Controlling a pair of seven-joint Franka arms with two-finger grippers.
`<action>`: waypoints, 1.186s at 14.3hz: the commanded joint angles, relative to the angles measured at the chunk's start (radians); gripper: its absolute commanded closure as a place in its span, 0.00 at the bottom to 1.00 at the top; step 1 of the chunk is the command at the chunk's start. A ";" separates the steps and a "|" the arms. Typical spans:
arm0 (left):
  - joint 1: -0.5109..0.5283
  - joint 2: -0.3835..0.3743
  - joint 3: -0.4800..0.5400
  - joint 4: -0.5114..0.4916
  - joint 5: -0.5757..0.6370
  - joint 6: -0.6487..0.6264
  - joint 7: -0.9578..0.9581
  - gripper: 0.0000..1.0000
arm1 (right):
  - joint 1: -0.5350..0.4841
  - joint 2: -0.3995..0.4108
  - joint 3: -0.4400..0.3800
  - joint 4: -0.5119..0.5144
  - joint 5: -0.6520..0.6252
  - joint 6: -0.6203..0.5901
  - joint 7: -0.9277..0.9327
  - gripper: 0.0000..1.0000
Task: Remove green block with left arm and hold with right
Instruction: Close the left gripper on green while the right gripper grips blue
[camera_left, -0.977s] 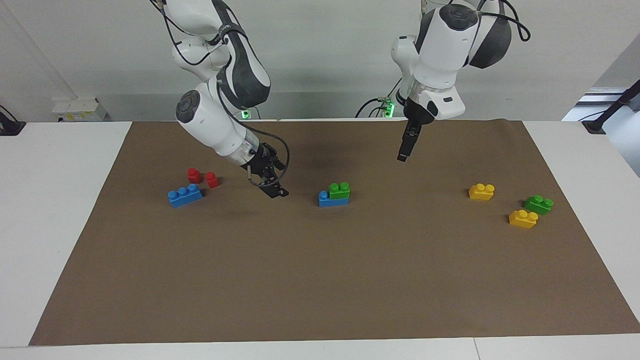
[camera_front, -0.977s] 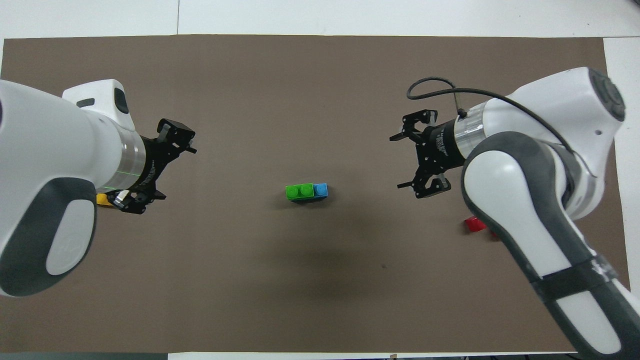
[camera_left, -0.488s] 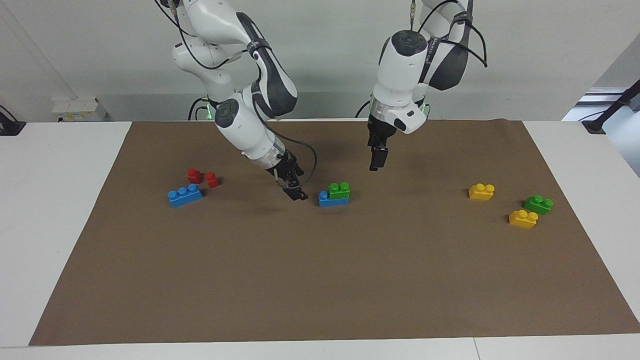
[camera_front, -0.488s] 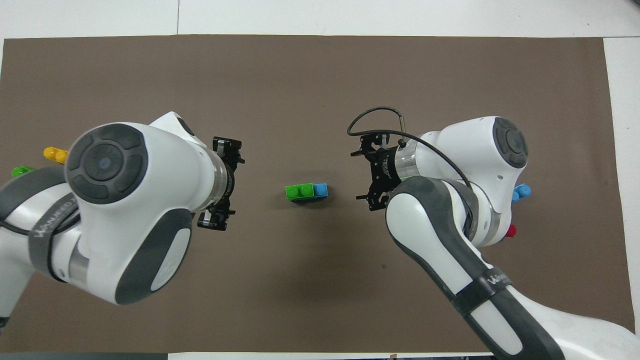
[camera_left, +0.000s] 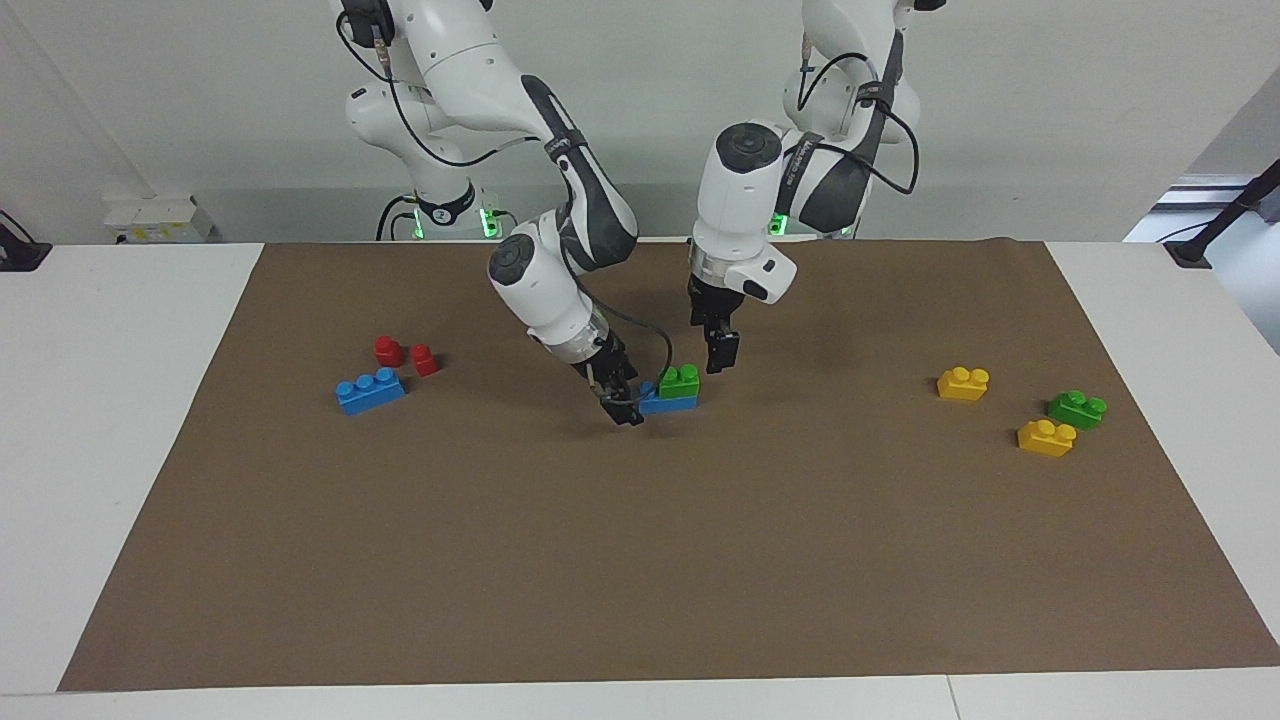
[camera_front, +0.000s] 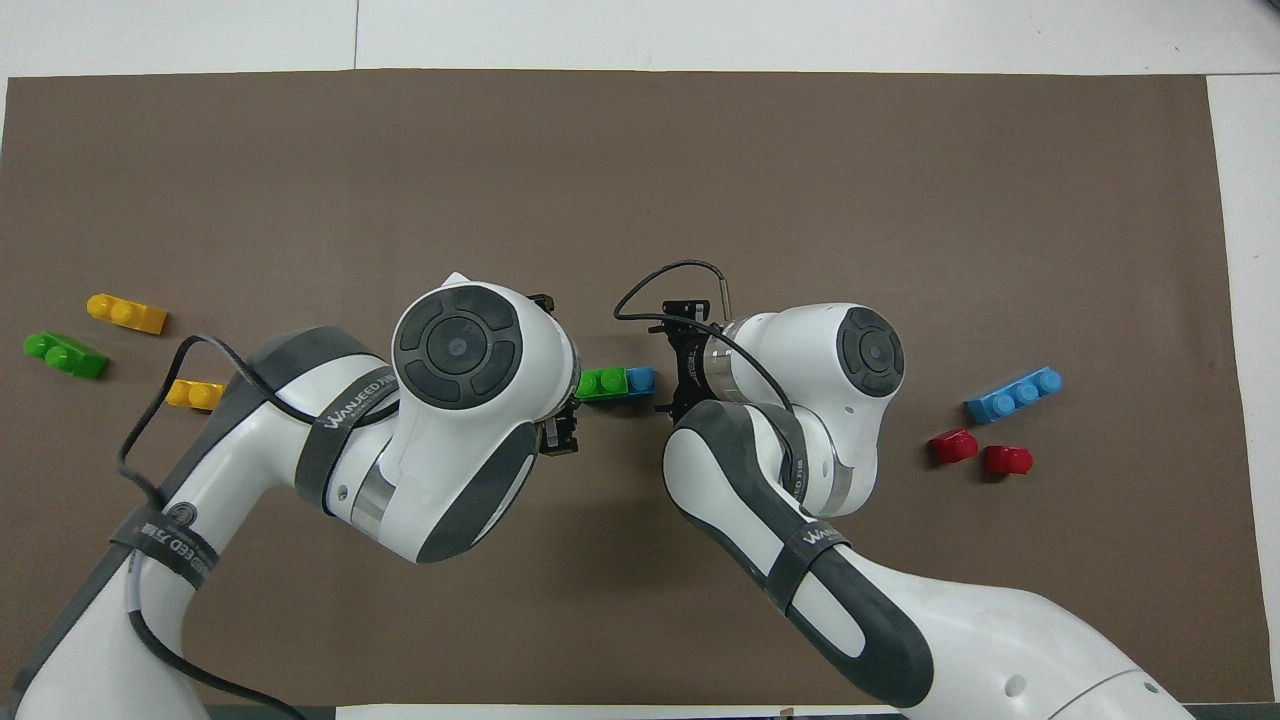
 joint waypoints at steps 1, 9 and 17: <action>-0.017 0.009 0.018 -0.018 0.020 0.045 -0.050 0.00 | 0.029 0.030 -0.003 0.002 0.033 0.056 0.007 0.03; -0.040 0.104 0.018 -0.021 0.086 0.104 -0.107 0.00 | 0.041 0.040 -0.003 0.002 0.049 0.083 0.004 0.56; -0.042 0.121 0.018 -0.032 0.103 0.139 -0.139 0.00 | 0.026 0.043 -0.003 0.008 0.077 0.076 0.003 1.00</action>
